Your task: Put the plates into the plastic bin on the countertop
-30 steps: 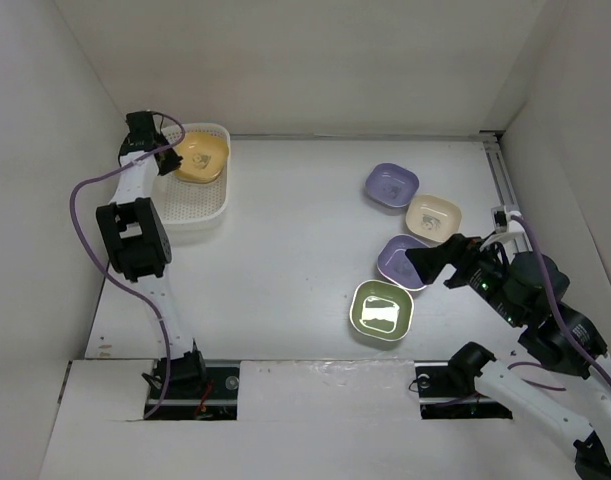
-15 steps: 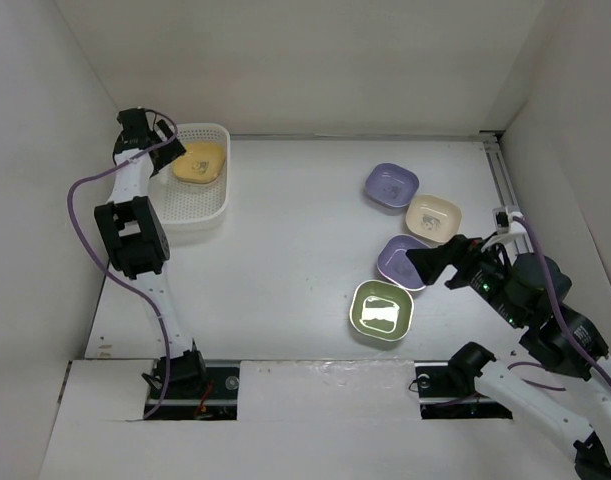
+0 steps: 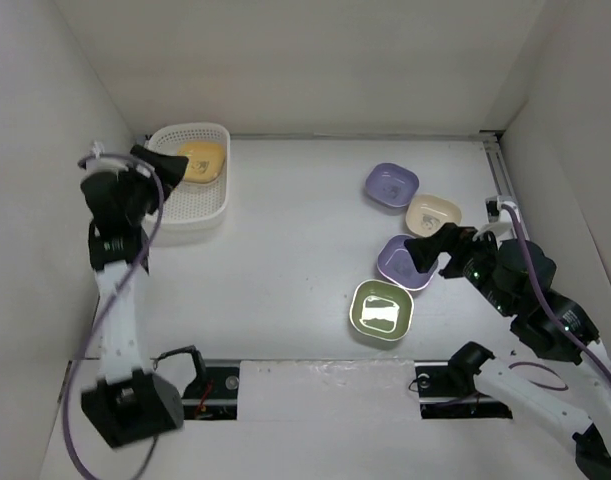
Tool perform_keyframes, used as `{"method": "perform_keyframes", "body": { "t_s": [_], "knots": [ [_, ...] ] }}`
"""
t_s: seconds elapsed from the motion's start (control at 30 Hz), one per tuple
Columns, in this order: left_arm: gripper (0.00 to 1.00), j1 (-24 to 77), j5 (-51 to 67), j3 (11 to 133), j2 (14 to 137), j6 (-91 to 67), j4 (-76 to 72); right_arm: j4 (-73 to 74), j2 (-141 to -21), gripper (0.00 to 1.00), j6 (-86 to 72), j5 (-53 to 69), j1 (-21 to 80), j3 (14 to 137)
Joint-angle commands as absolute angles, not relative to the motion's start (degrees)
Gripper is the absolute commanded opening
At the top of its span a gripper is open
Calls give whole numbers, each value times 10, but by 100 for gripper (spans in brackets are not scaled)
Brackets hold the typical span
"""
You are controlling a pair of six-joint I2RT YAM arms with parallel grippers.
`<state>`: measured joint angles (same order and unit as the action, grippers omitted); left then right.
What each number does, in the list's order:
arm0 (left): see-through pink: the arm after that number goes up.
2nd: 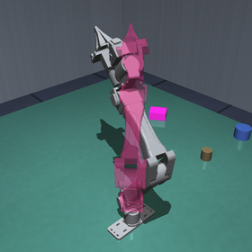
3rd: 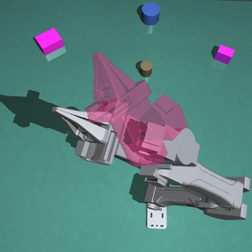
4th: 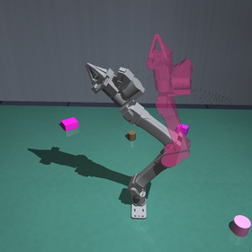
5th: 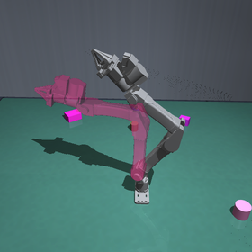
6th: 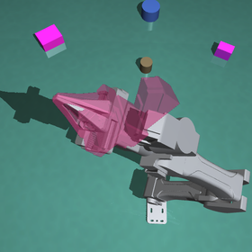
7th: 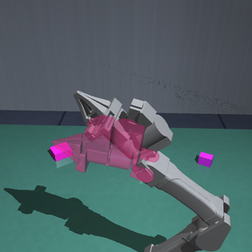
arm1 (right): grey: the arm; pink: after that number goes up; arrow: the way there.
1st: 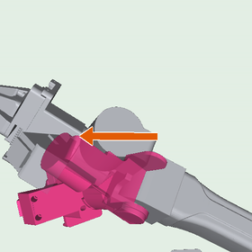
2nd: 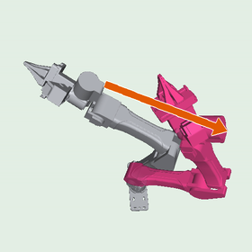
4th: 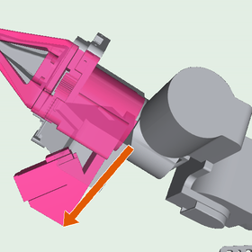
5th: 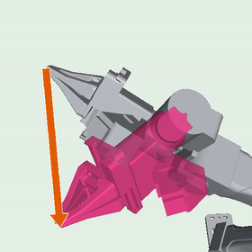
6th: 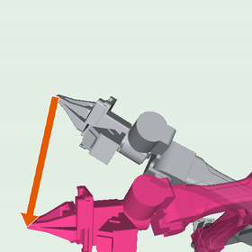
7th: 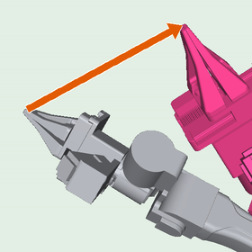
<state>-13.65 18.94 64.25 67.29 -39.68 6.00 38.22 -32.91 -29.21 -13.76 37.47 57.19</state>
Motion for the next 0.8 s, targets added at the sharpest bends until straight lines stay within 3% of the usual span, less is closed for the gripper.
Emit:
{"method": "perform_keyframes", "body": {
  "t_s": [0.0, 0.13, 0.23, 0.33, 0.47, 0.67, 0.77],
  "knots": [
    [99, -151, 406, 390, 523, -529, -185, 376, -335, 100, -271, -159, 372, 622],
    [99, -34, 333, 392, 466, -420, -47, 394, -335, 100, -271, -183, 372, 639],
    [99, 55, 253, 369, 454, -407, -25, 406, -323, 100, -265, -209, 372, 646],
    [99, 223, 119, 387, 497, -398, 11, 411, -329, 100, -265, -220, 372, 662],
    [99, 517, -107, 472, 665, -453, 74, 417, -340, 100, -265, -220, 372, 675],
    [99, 641, -219, 599, 887, -517, 189, 429, -330, 100, -271, -209, 372, 687],
    [99, 641, -185, 606, 936, -517, 151, 434, -319, 100, -271, -203, 372, 687]
  ]
}}
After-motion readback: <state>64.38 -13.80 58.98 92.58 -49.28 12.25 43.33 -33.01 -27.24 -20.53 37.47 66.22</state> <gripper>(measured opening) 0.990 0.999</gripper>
